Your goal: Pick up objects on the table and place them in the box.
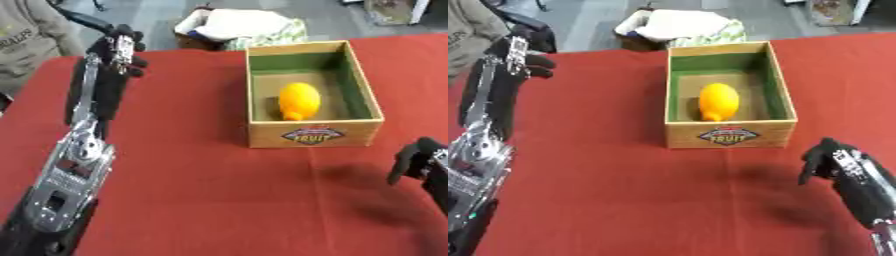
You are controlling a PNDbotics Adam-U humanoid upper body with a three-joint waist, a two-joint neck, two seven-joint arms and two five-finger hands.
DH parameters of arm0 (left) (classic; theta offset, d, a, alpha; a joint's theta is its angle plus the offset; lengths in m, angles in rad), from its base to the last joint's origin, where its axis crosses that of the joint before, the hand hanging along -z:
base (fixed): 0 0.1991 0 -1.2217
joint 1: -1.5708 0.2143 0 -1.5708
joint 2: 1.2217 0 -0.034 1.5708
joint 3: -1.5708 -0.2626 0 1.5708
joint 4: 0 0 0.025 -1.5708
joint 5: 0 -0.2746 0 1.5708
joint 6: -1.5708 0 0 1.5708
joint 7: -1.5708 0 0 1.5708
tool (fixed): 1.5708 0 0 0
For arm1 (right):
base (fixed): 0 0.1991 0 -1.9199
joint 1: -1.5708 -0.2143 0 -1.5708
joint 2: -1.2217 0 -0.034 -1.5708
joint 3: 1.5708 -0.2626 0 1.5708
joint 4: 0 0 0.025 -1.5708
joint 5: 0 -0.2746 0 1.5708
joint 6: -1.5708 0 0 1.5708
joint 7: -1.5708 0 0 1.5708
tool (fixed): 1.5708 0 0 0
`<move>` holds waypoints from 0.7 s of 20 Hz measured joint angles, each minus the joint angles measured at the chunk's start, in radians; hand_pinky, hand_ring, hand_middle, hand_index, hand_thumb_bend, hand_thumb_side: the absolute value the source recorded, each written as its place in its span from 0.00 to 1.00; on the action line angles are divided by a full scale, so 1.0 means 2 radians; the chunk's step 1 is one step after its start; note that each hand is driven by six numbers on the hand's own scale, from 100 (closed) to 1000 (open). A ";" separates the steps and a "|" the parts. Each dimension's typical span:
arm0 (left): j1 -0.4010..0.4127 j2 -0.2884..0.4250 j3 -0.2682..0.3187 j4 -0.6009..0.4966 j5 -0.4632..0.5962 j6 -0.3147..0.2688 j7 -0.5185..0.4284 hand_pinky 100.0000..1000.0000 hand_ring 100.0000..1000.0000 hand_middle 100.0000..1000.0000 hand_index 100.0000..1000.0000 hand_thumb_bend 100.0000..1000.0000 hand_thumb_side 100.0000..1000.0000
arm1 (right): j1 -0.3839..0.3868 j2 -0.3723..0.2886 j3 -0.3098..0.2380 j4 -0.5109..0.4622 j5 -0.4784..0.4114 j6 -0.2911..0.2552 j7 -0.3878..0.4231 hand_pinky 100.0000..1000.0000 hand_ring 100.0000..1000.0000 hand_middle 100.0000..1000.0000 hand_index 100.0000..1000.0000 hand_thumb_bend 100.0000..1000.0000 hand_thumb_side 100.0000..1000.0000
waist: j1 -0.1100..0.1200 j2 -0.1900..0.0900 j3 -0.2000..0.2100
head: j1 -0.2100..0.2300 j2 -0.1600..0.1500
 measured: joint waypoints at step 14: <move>0.003 -0.004 0.000 0.000 0.000 -0.001 -0.003 0.57 0.55 0.57 0.69 0.00 0.87 | 0.002 0.000 0.000 0.000 0.000 0.000 0.000 0.36 0.36 0.31 0.50 0.00 0.71 | 0.000 -0.001 0.002 | 0.004 0.000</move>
